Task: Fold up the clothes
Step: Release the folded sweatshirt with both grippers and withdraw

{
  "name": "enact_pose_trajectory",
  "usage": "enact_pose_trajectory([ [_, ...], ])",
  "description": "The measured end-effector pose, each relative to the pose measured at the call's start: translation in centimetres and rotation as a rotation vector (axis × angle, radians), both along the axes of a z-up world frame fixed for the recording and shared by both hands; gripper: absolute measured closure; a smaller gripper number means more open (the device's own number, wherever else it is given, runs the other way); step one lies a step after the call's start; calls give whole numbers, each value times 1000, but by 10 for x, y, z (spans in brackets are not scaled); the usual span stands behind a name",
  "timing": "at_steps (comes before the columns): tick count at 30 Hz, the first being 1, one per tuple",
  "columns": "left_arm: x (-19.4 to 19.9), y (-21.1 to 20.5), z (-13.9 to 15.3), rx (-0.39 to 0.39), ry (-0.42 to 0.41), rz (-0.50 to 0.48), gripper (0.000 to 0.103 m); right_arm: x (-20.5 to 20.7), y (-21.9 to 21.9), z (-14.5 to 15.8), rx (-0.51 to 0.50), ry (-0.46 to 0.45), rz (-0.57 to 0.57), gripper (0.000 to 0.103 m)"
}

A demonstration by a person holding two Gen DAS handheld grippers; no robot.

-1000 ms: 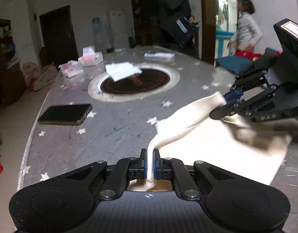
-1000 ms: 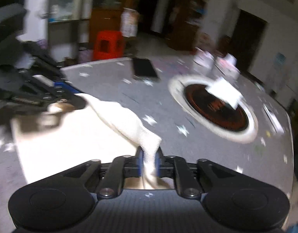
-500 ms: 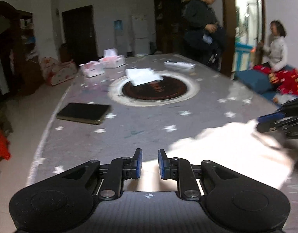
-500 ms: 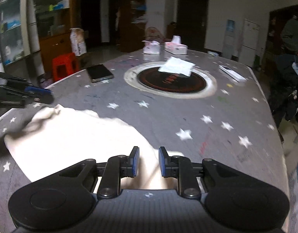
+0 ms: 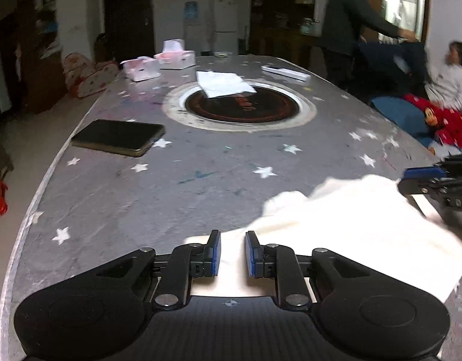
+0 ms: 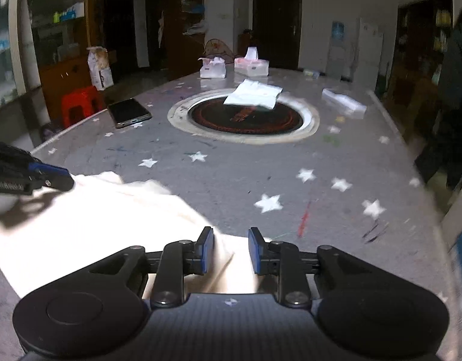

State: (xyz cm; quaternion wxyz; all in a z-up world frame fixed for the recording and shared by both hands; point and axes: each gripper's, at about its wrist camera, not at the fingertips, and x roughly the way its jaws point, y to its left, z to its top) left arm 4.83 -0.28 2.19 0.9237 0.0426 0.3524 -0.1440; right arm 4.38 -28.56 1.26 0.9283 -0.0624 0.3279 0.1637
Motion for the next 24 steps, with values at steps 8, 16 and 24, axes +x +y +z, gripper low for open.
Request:
enact_pose_trajectory([
  [8,1,-34,6,-33,-17,-119,83,13,38,7,59,30,120,80],
  [16,-2,-25,13,-72,-28,-88,81,18,15,8,42,45,53,80],
  [24,-70,-18,14,-75,-73,-120,75,-35,-19,22,41,36,56,80],
])
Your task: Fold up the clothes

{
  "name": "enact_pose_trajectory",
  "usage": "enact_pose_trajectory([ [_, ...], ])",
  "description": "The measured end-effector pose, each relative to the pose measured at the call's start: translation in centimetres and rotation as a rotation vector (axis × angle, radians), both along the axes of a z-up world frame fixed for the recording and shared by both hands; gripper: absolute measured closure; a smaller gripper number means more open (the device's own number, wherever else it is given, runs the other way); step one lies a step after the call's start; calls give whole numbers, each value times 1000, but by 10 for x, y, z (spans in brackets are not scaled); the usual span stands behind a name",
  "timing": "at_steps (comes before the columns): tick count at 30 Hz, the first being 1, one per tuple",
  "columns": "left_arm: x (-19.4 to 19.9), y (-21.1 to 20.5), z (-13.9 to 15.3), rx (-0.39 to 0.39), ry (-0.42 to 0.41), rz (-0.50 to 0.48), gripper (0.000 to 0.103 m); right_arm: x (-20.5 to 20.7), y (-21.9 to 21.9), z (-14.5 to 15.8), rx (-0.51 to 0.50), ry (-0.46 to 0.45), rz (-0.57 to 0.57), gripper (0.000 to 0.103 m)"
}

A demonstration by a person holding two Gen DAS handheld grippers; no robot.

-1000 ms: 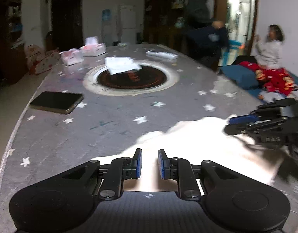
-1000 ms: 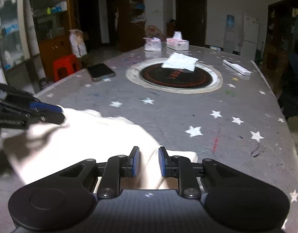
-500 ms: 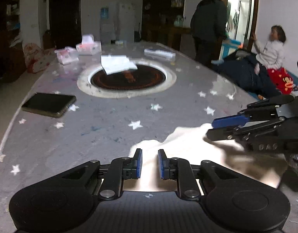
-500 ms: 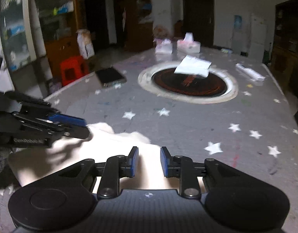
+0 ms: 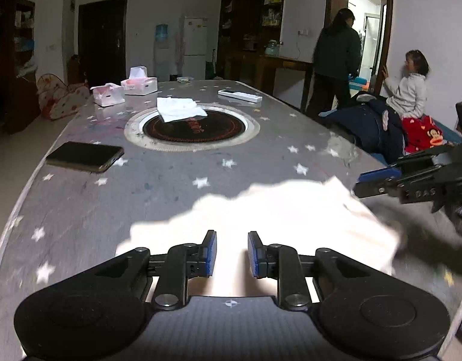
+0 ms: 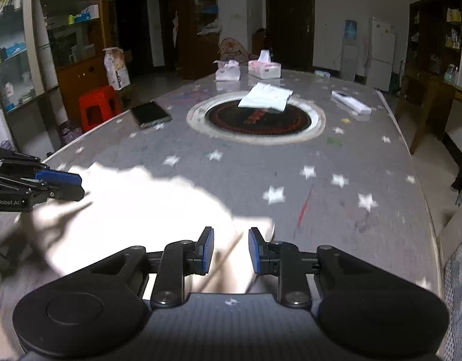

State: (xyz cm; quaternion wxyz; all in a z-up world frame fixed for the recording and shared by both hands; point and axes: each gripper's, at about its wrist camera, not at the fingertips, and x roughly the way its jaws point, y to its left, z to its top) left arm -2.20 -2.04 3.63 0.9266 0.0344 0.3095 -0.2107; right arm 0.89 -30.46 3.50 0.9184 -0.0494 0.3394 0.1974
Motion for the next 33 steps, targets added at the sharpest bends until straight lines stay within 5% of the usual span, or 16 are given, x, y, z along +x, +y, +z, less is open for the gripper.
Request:
enact_pose_trajectory([
  [13,-34,6,-12,48,-22,105,67,-35,7,-23,49,47,14,80],
  [22,-45,11,-12,27,-8,158,63,-20,-5,-35,230,114,-31,80],
  [25,-45,11,-11,24,0,165,63,-20,-5,-36,261,122,-43,91],
  [30,-44,11,-12,50,3,174,63,-40,9,-13,45,-61,-56,101],
  [33,-43,13,-14,49,3,182,62,-39,9,-17,17,-59,-72,101],
])
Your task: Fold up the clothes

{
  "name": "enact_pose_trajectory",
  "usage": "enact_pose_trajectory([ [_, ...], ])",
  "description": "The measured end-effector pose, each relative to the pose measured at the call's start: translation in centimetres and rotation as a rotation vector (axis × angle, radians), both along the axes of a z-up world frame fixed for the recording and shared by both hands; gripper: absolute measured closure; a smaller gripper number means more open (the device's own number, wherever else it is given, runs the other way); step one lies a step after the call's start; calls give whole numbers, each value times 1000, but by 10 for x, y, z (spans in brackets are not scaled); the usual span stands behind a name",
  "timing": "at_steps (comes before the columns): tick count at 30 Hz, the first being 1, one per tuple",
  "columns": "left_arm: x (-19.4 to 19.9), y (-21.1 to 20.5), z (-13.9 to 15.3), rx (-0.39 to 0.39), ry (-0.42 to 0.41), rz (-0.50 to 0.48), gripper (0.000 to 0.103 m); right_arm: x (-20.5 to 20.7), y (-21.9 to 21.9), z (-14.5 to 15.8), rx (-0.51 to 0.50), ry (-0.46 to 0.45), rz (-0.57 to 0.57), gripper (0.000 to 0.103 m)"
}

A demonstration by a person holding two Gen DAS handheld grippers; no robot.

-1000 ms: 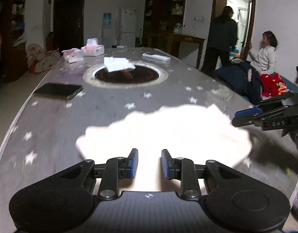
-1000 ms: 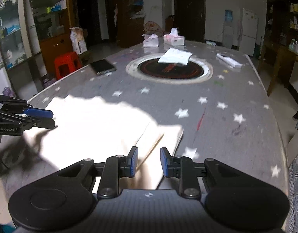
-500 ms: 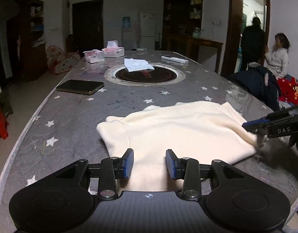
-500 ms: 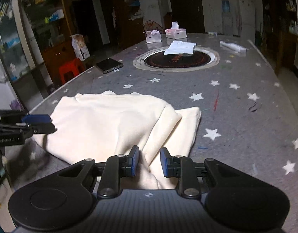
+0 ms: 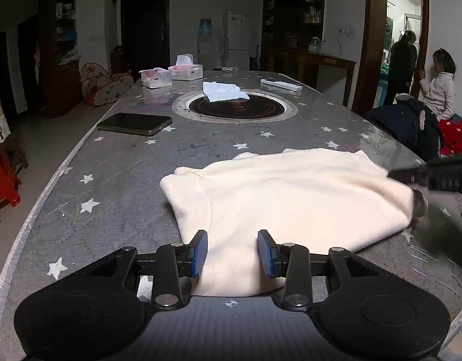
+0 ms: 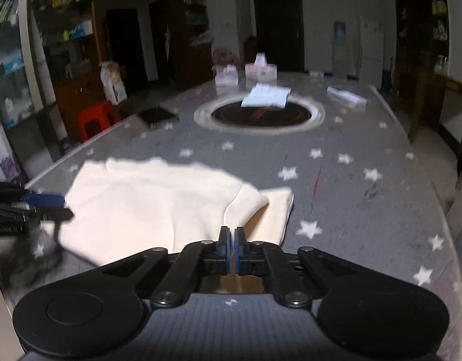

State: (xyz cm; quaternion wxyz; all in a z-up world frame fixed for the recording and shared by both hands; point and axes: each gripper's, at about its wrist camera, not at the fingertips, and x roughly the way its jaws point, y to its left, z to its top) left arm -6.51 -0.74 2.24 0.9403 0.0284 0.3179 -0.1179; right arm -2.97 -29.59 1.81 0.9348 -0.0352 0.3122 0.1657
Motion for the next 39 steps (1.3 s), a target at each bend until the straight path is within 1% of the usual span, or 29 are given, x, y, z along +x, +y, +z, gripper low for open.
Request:
enact_pose_trajectory([
  [2,0,1,0,-3,0,2,65,1,0,-3,-18,3,-11,101],
  [4,0,2,1,-3,1,-1,74,1,-1,-5,-36,5,-22,101],
  [5,0,4,2,-5,1,-5,77,2,-1,-7,-45,6,-27,103],
  [7,0,6,3,7,-3,10,82,2,-1,-9,-63,9,-38,103],
  [8,0,8,3,7,-5,17,83,3,-1,-11,-72,11,-43,103],
  [9,0,10,3,0,-2,19,83,4,-5,-11,-51,30,-45,103],
  [11,1,13,3,-12,2,23,83,1,-9,-8,-11,24,-45,103],
  [12,1,12,3,-8,0,24,83,-2,-9,-3,-5,-2,-37,103],
  [14,0,9,3,1,-5,24,83,-6,-3,4,19,-23,-4,103],
  [16,1,8,3,0,-5,28,86,-11,11,8,17,-43,54,102],
  [18,0,10,4,-4,-5,34,89,-16,29,6,-7,-58,124,101],
  [20,-1,15,4,-8,-6,48,92,-19,41,-3,-78,-59,154,101],
  [21,-2,18,4,-10,-5,56,92,-17,45,-11,-137,-39,138,102],
  [22,-2,21,4,-8,-4,66,92,-17,44,-19,-170,-56,137,103],
  [24,-3,27,2,-16,9,76,92,-23,46,-22,-226,-96,144,103],
  [26,-3,29,1,-23,11,71,92,-24,50,-18,-239,-86,142,102],
  [28,-4,28,4,-13,-4,67,90,-22,47,-13,-224,-76,121,102],
  [31,-1,26,11,-18,-17,58,89,-19,43,-5,-192,-65,109,99],
  [33,7,21,14,-21,-22,43,89,-16,45,-2,-172,-74,128,99],
  [36,22,13,16,-30,-22,18,89,-8,53,1,-146,-87,155,91],
  [37,27,10,17,-33,-22,9,89,-6,55,0,-136,-84,162,90],
  [39,38,4,17,-36,-18,-5,89,7,58,-6,-107,-46,164,88],
])
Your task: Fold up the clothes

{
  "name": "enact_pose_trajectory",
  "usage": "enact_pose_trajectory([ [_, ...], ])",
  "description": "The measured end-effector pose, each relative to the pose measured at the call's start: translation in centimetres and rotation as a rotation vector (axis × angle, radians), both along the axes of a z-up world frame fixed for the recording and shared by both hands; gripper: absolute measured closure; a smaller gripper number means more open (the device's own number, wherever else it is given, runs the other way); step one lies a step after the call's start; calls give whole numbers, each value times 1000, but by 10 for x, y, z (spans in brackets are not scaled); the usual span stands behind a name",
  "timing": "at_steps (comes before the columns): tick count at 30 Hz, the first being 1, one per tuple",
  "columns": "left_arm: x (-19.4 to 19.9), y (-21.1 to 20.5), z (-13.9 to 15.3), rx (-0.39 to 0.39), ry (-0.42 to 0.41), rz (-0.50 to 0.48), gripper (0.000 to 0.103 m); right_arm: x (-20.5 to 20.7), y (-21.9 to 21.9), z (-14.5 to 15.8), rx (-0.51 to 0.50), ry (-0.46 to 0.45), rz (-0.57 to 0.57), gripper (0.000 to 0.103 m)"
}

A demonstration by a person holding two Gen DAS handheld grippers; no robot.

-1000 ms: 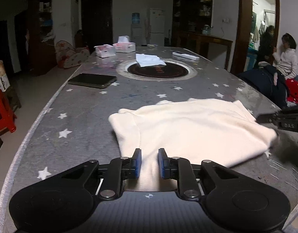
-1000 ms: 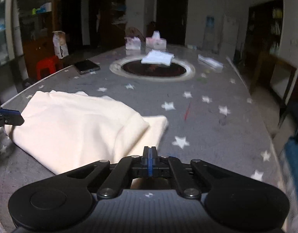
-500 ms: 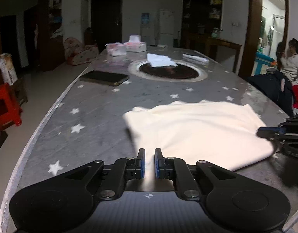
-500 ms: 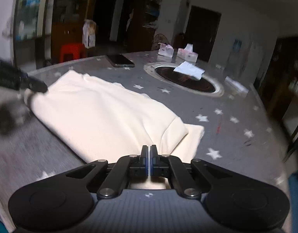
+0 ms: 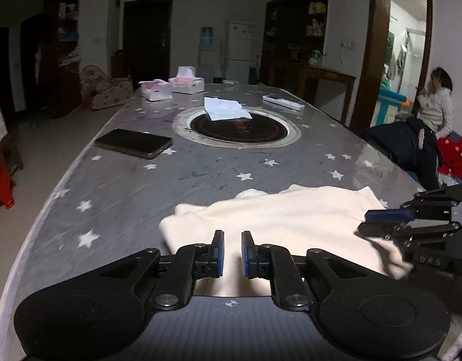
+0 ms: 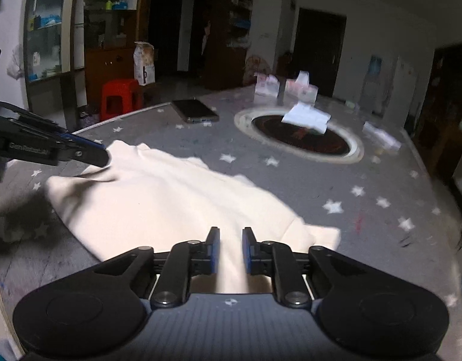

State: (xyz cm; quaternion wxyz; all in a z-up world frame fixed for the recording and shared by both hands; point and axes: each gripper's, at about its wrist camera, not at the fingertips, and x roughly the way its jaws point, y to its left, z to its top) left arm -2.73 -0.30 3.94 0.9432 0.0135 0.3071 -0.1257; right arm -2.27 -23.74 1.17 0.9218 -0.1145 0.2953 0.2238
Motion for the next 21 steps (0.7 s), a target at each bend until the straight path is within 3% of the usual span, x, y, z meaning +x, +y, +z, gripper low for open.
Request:
enact_pose_trajectory([
  [4,22,5,-18,46,62,36,87,10,-17,-6,39,49,-55,86],
  [10,32,-3,-4,8,35,4,86,25,-24,8,69,41,-84,83],
  [15,52,-22,-13,48,60,-29,84,53,-9,2,95,76,-55,79],
  [18,60,-18,-26,84,82,-8,81,61,-15,-8,88,105,-99,81],
  [21,55,-11,-20,68,72,4,82,54,-24,-2,91,94,-115,80],
])
